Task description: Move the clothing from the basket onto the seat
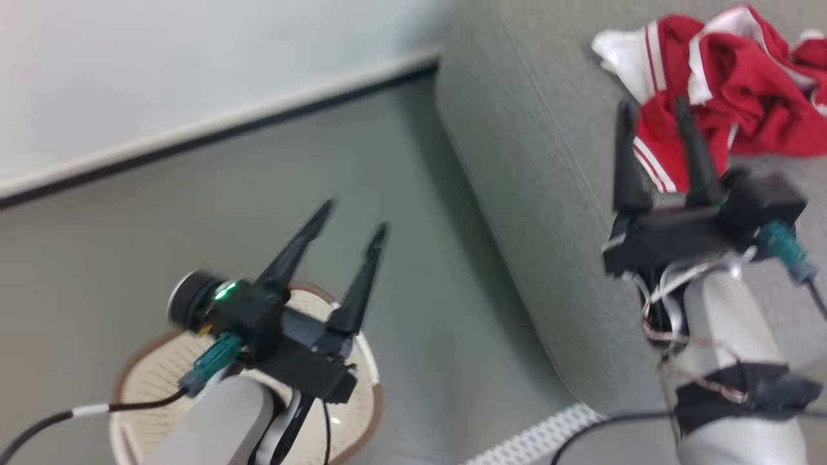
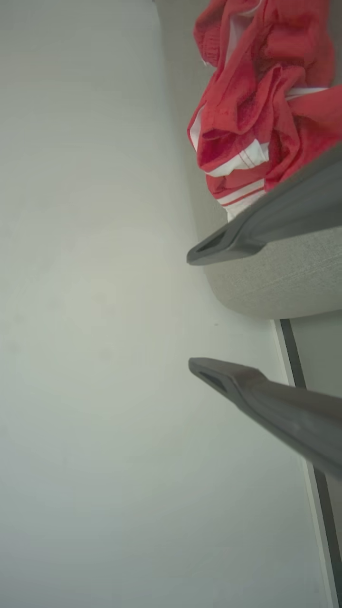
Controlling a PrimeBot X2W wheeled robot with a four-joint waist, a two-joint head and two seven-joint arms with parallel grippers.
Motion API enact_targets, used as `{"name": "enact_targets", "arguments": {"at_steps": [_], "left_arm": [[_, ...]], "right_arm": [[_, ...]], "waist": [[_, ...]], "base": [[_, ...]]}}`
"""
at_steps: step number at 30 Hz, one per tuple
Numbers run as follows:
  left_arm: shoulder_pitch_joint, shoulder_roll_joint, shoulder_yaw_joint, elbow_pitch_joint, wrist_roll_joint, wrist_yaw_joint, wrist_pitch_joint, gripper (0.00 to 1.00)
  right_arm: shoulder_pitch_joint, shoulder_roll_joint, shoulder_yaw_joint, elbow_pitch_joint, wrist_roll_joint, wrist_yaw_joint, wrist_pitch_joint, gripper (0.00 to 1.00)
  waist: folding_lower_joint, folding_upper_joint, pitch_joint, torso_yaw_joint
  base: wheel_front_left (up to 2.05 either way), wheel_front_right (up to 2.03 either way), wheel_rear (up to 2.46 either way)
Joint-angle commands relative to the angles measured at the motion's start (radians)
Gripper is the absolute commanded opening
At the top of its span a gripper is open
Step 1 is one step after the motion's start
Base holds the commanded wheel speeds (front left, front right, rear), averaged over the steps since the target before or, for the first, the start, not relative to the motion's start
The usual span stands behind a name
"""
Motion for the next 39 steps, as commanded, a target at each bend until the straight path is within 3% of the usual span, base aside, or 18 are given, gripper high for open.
{"name": "enact_targets", "arguments": {"at_steps": [1,9,22,31,39], "left_arm": [[0.036,0.002,0.011,0.002,-0.01,0.011,-0.01,1.0],[0.194,0.019,0.114,-0.009,-0.036,0.098,-0.033,1.0],[0.438,0.052,0.276,-0.091,0.004,0.16,-0.036,1.0],[0.603,0.061,0.37,-0.152,0.054,0.134,-0.036,1.0],[0.721,0.03,0.44,-0.155,0.118,0.061,-0.036,1.0]], "right_arm": [[0.03,-0.013,0.012,-0.014,0.007,-0.001,-0.001,1.0],[0.159,-0.02,0.093,-0.09,0.027,-0.001,-0.001,1.0],[0.346,-0.05,0.133,-0.155,0.078,-0.001,-0.001,1.0],[0.484,-0.052,0.101,-0.194,0.099,0.0,-0.001,1.0],[0.568,-0.04,0.146,-0.174,0.071,0.0,-0.001,1.0]], "waist": [[0.0002,0.0001,-0.108,0.101],[0.0002,0.0001,-0.209,0.176],[0.0002,0.0001,-0.352,0.251],[0.0002,0.0001,-0.416,0.269],[0.0002,0.0001,-0.47,0.255]], "base": [[0.0,0.0,0.0],[0.0,0.0,0.0],[0.0,0.0,0.0],[0.0,0.0,0.0],[0.0,0.0,0.0]]}}
